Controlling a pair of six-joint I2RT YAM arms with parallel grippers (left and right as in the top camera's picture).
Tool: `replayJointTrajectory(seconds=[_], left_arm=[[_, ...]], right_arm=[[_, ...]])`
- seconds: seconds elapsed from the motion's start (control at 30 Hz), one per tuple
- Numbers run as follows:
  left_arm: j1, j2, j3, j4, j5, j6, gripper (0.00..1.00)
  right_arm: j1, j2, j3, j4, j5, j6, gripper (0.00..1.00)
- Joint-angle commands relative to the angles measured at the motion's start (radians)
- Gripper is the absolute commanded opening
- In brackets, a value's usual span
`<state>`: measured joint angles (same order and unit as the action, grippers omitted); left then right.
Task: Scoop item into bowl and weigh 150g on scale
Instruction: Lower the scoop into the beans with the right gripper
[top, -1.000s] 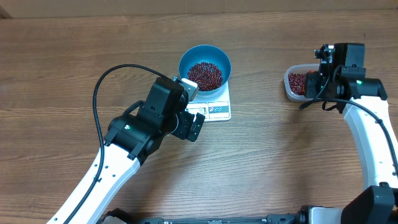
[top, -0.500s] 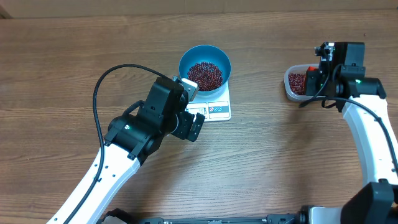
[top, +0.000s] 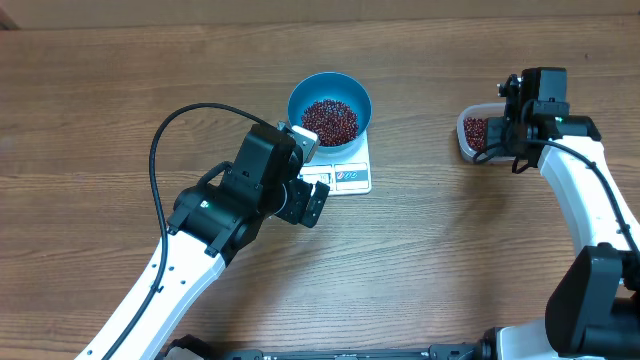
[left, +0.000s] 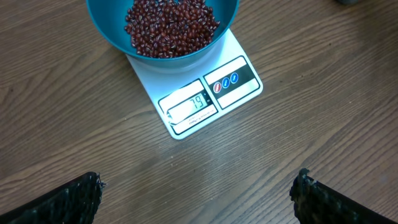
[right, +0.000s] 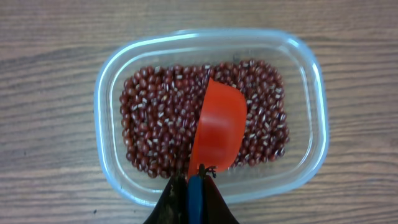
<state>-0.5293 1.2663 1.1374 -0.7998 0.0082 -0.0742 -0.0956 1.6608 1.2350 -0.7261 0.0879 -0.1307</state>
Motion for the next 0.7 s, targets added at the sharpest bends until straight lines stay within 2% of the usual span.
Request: replayJointTrajectory(seconds=[0.0, 0.23, 0.67], left_arm=[[0.001, 0.006, -0.004, -0.001, 0.008, 0.015, 1.0], [0.001, 0.006, -0.004, -0.001, 0.008, 0.015, 1.0], [0.001, 0.006, -0.003, -0.001, 0.008, 0.015, 1.0]], right_arm=[[0.002, 0.005, -0.005, 0.019, 0.023, 0.004, 0.04], [0.001, 0.01, -0.005, 0.021, 0.094, 0.003, 0.04], [-0.002, 0.069, -0.005, 0.019, 0.061, 0.003, 0.04]])
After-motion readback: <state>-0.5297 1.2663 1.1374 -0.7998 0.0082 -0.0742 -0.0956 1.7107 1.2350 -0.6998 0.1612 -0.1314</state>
